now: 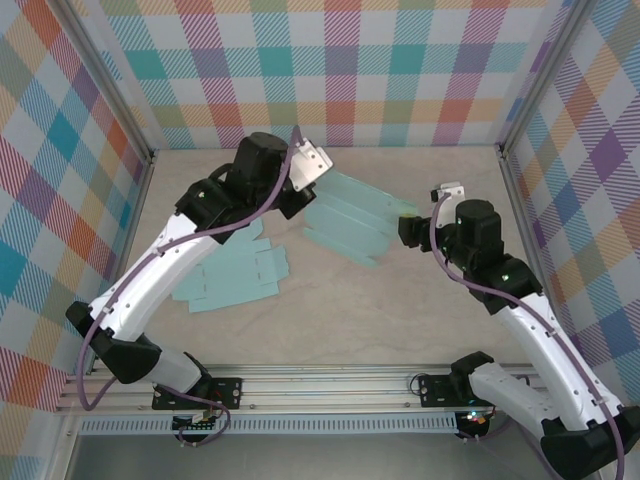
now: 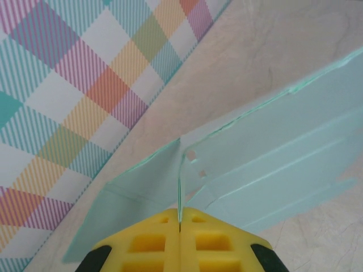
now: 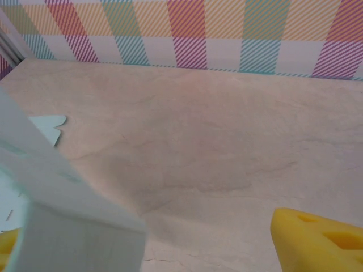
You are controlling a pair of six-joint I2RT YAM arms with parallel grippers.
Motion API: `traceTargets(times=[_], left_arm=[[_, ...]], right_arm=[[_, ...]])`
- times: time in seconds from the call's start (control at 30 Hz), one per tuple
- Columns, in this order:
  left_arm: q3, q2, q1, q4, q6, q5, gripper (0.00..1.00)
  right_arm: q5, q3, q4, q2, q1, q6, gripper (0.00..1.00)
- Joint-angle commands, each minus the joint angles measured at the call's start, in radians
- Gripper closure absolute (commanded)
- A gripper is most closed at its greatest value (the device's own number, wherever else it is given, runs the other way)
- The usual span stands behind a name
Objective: Fold the paper box
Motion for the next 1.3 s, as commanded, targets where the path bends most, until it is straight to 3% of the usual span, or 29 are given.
traceTargets(times=[0.0,0.27,0.73,0.97,1.1,1.27], left_arm=[[0.08,0.029,-0.001,-0.1,-0.044,-0.034,1.0],[0.105,0.057,-0.001,-0.145,-0.052,-0.018,1.0],[0.203,0.092,0.024,-0.272,-0.15,0.016,1.0],[0.318,0.174,0.063,-0.392,-0.212,0.082,1.0],[0.379,0.248,0.122,-0.437,-0.236,0.19,1.0],[0.45,0.354,0.208,-0.479,-0.247,0.359,1.0]], right_arm=[[0.04,0.018,-0.025,-0.041,-0.002,-0.035,0.18],[-0.167,-0.058,0.081,-0.078,-0.002,-0.068,0.2],[-0.222,-0.086,0.111,-0.046,-0.002,-0.058,0.78],[-0.119,0.09,-0.128,0.036,-0.002,0.012,0.97],[-0.11,0.238,-0.305,0.177,-0.017,0.053,0.99],[-0.155,0.338,-0.371,0.321,-0.057,0.068,1.0]])
